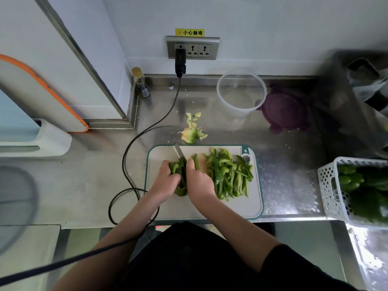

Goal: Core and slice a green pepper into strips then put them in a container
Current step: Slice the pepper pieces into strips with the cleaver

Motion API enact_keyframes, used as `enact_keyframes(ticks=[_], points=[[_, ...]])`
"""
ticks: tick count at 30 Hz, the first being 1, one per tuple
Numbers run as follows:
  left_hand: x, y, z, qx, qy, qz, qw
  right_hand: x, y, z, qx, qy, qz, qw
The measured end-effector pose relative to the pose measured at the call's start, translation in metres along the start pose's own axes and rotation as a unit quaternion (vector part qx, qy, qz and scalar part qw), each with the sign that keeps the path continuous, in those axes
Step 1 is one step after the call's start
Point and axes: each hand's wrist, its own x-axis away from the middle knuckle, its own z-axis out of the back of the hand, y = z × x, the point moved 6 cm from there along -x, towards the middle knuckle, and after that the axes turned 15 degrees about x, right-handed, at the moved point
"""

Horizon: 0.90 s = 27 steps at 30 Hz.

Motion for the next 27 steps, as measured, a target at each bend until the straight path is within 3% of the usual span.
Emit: enact_keyframes(ticks=[6, 9, 19, 24, 27], points=[[-0.007, 0.015, 0.037, 0.045, 0.064, 0.009, 0.997, 0.014, 0.006, -0.011, 0.033, -0.016, 0.022, 0.999], [-0.004, 0.015, 0.030, 0.019, 0.021, 0.031, 0.999, 0.009, 0.008, -0.007, 0.041, -0.013, 0.017, 0.999], [0.003, 0.010, 0.010, 0.002, 0.025, 0.001, 1.000, 0.012, 0.046, 0.014, -0.110, 0.053, -0.114, 0.986], [0.003, 0.009, 0.009, -0.002, 0.026, 0.004, 1.000, 0.009, 0.032, -0.004, -0.025, 0.012, -0.063, 0.998], [0.003, 0.007, 0.012, -0.011, 0.029, 0.008, 0.999, 0.013, 0.028, -0.011, -0.029, 0.007, -0.049, 0.998]])
